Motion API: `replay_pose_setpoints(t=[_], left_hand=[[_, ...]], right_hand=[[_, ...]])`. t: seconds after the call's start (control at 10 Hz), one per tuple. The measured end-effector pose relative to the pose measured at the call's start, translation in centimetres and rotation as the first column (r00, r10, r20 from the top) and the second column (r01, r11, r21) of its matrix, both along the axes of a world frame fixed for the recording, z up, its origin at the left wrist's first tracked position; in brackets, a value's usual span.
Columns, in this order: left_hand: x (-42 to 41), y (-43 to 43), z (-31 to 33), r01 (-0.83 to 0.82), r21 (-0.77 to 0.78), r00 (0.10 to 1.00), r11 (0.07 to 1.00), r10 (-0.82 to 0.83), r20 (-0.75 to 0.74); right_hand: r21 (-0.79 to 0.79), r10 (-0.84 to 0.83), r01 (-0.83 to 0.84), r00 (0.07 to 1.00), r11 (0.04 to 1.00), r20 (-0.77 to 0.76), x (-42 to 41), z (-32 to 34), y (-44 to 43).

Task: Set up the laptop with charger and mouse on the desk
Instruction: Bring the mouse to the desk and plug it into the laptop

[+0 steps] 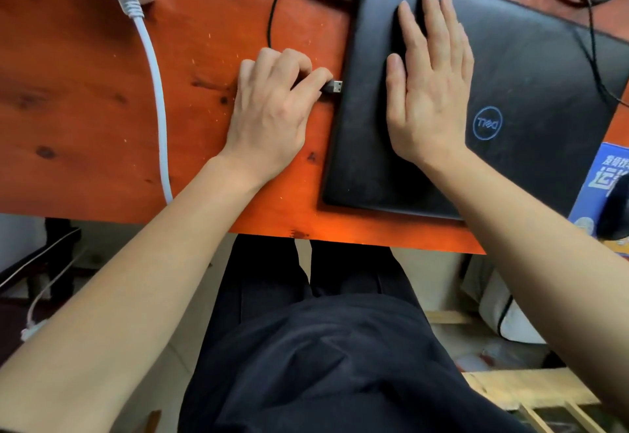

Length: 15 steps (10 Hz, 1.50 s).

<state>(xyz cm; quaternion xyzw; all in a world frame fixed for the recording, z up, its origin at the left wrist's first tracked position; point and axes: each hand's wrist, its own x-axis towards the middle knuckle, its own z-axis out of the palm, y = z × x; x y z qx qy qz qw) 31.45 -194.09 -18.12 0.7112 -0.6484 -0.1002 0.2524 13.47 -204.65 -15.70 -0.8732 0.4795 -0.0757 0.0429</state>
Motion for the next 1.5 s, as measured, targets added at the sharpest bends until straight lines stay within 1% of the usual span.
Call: replay_pose_setpoints(t=[0.2, 0.3, 0.4, 0.5, 0.6, 0.9, 1.2, 1.3, 1.4, 1.5], left_hand=[[0.1, -0.2, -0.2, 0.011, -0.02, 1.0, 1.0, -0.011, -0.003], [0.2, 0.0, -0.3, -0.006, -0.046, 0.998, 0.999, 0.003, -0.056], [0.3, 0.1, -0.4, -0.046, -0.017, 0.994, 0.999, 0.044, -0.099], [0.0, 0.1, -0.2, -0.087, 0.017, 0.995, 0.996, 0.087, -0.052], [-0.1, -0.1, 0.0, -0.089, 0.011, 0.996, 0.996, 0.089, -0.005], [0.5, -0.3, -0.1, -0.125, 0.038, 0.99, 0.991, 0.127, -0.063], [0.1, -0.6, 0.3, -0.072, 0.044, 0.997, 0.996, 0.073, -0.025], [-0.1, -0.5, 0.6, -0.073, 0.066, 0.997, 0.995, 0.074, -0.007], [-0.3, -0.5, 0.8, -0.104, 0.09, 0.994, 0.991, 0.106, -0.025], [-0.1, -0.4, 0.6, -0.079, 0.073, 0.997, 0.994, 0.079, 0.006]], right_hand=[[-0.001, 0.004, -0.004, 1.0, 1.0, 0.011, -0.1, -0.2, -0.1], [0.003, 0.005, -0.005, 1.0, 1.0, 0.017, -0.1, -0.3, -0.1], [0.015, 0.002, -0.002, 1.0, 1.0, 0.024, -0.2, -0.3, -0.1], [0.024, 0.001, -0.002, 0.999, 1.0, 0.033, -0.1, -0.3, -0.1], [0.033, -0.005, 0.004, 0.999, 0.999, 0.042, -0.1, -0.3, -0.2], [0.035, -0.001, -0.001, 0.999, 0.999, 0.04, 0.0, -0.1, -0.1], [0.029, 0.002, -0.003, 1.0, 1.0, 0.027, 0.0, -0.1, -0.1], [0.047, -0.003, 0.001, 0.999, 0.999, 0.032, 0.0, -0.1, -0.2], [0.047, -0.005, 0.002, 0.999, 0.999, 0.047, 0.1, 0.0, -0.2], [0.046, -0.002, 0.0, 0.999, 0.999, 0.048, 0.1, 0.0, -0.1]])
